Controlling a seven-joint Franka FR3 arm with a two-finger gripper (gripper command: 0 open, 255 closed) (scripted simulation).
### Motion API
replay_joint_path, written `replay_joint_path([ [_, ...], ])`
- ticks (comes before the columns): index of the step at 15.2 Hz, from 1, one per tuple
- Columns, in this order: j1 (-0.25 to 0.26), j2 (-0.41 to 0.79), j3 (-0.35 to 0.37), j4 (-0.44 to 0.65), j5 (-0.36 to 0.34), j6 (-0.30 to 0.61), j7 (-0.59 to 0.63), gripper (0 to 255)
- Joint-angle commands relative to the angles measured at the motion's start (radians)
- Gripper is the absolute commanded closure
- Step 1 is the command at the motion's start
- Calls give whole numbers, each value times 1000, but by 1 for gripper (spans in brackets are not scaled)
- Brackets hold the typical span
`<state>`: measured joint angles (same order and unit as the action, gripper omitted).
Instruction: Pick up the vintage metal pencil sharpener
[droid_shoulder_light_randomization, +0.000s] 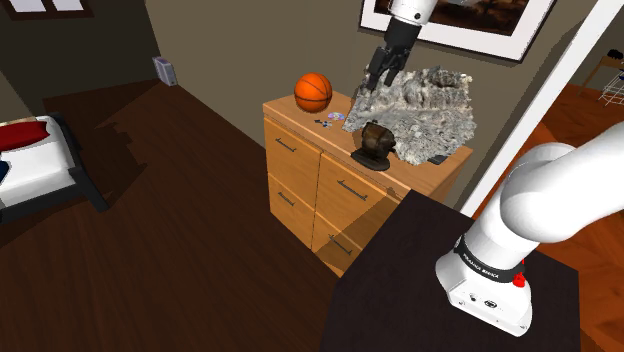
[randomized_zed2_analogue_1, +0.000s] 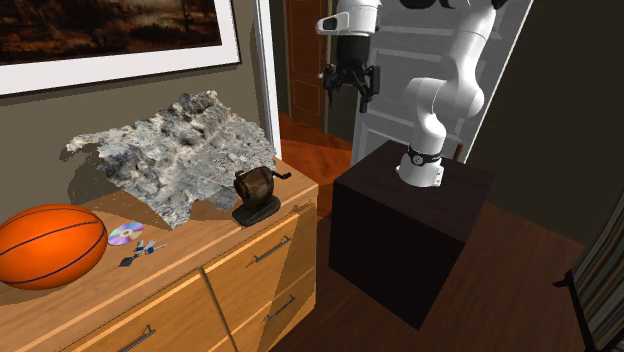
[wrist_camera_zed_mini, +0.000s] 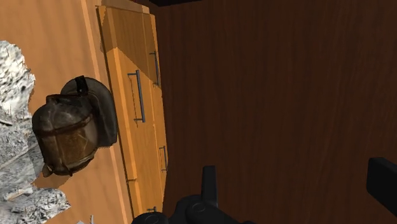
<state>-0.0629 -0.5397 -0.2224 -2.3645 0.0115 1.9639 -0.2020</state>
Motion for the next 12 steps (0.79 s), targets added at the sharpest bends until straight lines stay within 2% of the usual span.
replay_joint_path([
  [1, -14, 41, -31, -10, -6, 40, -23, 0],
  [7, -42, 201, -117, 4, 5, 149, -87, 0],
  [12, -60, 353, -186, 40, 44, 229, -154, 0],
])
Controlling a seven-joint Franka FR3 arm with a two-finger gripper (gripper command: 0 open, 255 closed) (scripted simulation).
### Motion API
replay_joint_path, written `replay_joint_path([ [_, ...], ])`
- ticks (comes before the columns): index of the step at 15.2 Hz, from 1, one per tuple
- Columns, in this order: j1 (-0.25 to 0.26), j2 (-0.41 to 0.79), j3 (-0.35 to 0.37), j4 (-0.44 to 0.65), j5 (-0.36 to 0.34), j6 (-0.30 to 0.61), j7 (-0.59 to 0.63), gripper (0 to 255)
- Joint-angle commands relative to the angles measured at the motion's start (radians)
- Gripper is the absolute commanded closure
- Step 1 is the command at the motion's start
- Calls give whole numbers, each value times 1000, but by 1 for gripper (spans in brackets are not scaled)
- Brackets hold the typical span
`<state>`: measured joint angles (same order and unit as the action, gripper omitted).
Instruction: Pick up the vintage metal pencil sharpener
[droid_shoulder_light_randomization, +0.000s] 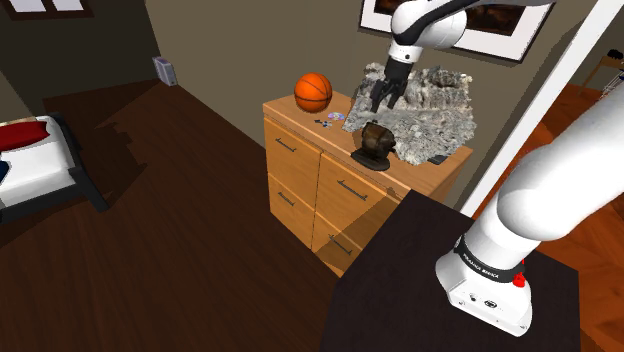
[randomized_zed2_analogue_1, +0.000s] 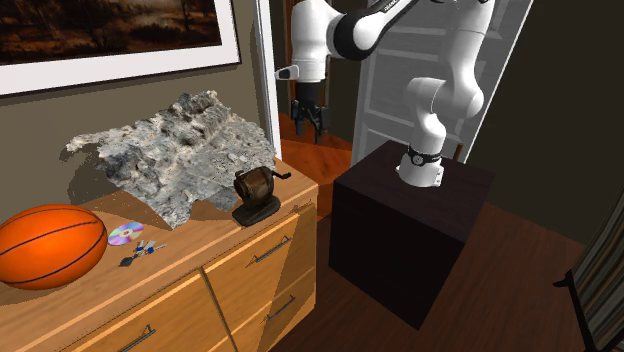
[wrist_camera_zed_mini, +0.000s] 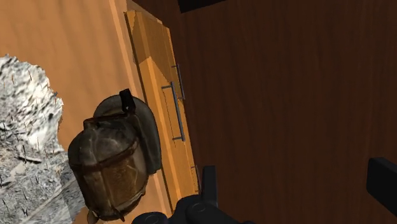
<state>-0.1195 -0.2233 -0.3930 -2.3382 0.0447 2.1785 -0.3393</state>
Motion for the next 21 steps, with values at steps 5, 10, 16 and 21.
replay_joint_path([
  [5, -27, 205, -72, 72, 86, 78, -100, 0],
  [10, -74, 384, -100, 153, 187, 119, -191, 0],
  [16, -165, 598, -94, 278, 301, 140, -281, 0],
  [21, -235, 735, -74, 369, 361, 150, -322, 0],
])
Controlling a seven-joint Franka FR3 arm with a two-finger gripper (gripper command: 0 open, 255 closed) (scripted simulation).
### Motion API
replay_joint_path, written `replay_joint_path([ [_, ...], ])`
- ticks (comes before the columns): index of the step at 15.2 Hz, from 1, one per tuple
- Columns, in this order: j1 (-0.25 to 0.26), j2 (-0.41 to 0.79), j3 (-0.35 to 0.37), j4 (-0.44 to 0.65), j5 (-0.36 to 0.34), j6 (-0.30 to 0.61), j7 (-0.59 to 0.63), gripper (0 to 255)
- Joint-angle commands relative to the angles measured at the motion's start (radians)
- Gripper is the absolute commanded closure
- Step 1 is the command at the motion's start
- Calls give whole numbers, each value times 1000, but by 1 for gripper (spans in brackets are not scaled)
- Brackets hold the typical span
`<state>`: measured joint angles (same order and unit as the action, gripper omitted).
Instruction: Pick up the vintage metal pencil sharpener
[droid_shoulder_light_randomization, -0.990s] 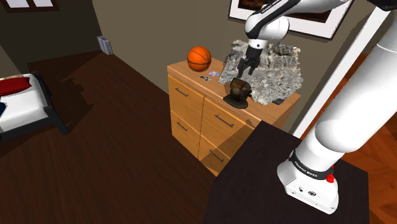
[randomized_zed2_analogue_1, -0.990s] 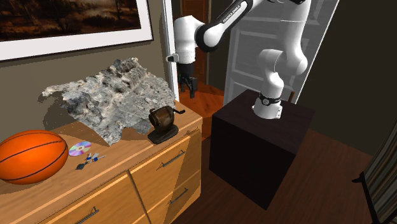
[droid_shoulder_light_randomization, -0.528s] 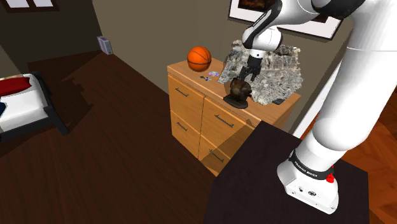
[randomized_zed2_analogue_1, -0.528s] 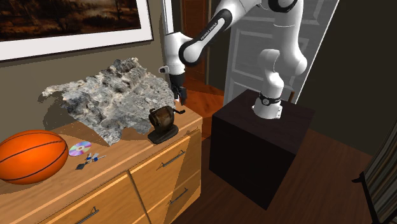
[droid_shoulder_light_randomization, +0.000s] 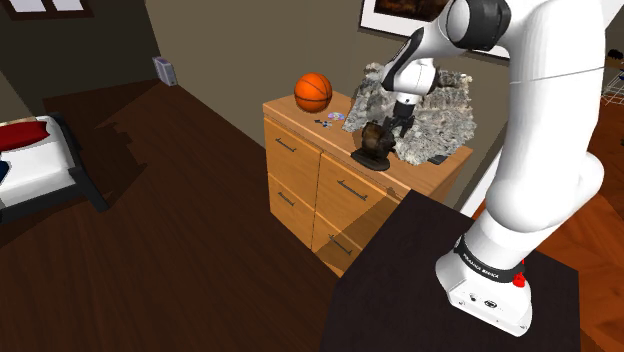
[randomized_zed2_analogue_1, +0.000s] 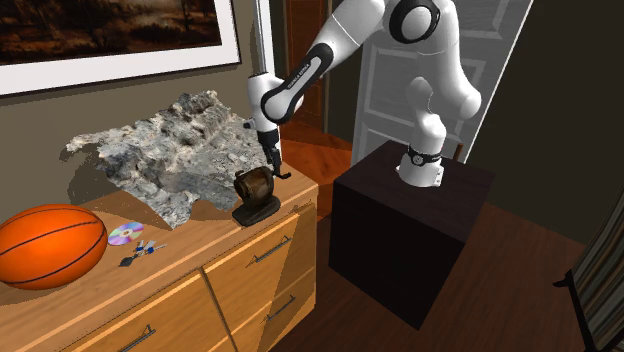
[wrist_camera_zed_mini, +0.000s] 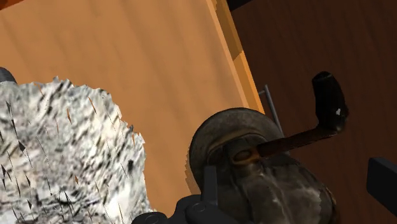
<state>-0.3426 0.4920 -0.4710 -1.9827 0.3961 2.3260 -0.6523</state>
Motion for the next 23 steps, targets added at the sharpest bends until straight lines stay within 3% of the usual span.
replay_joint_path([
  [1, -15, 30, 9, 14, 16, 12, -13, 0],
  [8, -35, 88, 36, 19, 53, 59, -39, 0],
  [9, -35, 88, 36, 18, 53, 60, -39, 255],
  [18, -35, 88, 36, 20, 53, 59, -39, 255],
  [23, -17, 36, 11, 14, 20, 17, -16, 255],
])
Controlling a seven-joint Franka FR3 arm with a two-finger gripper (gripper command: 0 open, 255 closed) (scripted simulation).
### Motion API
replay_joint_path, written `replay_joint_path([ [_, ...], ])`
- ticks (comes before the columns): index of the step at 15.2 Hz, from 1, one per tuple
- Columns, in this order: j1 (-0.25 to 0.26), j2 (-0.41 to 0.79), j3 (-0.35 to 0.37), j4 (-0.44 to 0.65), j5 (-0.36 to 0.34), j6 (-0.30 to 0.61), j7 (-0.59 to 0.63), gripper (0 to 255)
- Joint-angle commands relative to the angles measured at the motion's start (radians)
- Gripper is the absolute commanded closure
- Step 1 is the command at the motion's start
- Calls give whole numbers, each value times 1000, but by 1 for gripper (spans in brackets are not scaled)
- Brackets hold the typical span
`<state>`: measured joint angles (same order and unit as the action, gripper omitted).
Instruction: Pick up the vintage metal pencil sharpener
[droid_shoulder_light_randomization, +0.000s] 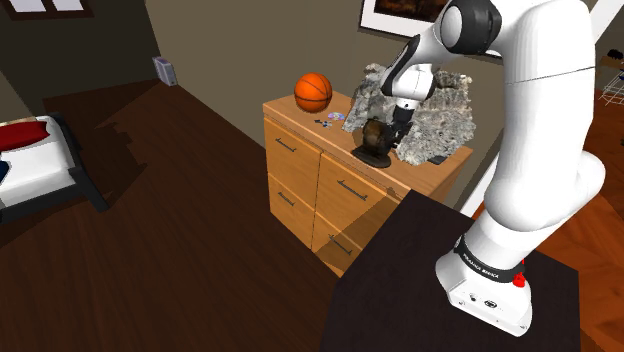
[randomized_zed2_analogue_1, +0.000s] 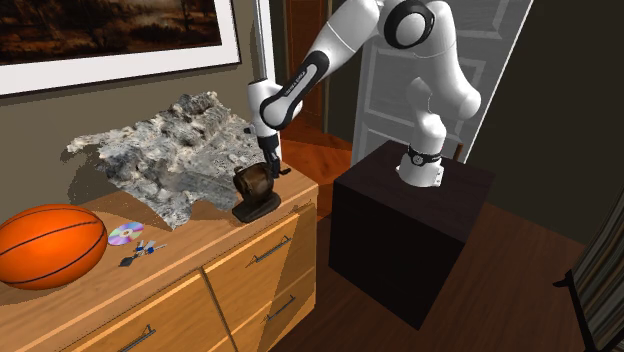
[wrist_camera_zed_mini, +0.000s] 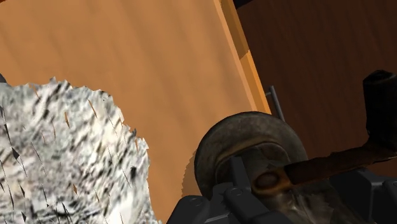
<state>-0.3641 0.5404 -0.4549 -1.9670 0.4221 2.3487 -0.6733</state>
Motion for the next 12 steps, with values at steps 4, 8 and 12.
replay_joint_path([
  [4, 18, -52, -23, -2, -33, -42, 24, 255],
  [8, 30, -91, -40, 1, -60, -79, 43, 255],
  [12, 36, -111, -48, 4, -74, -99, 53, 255],
])
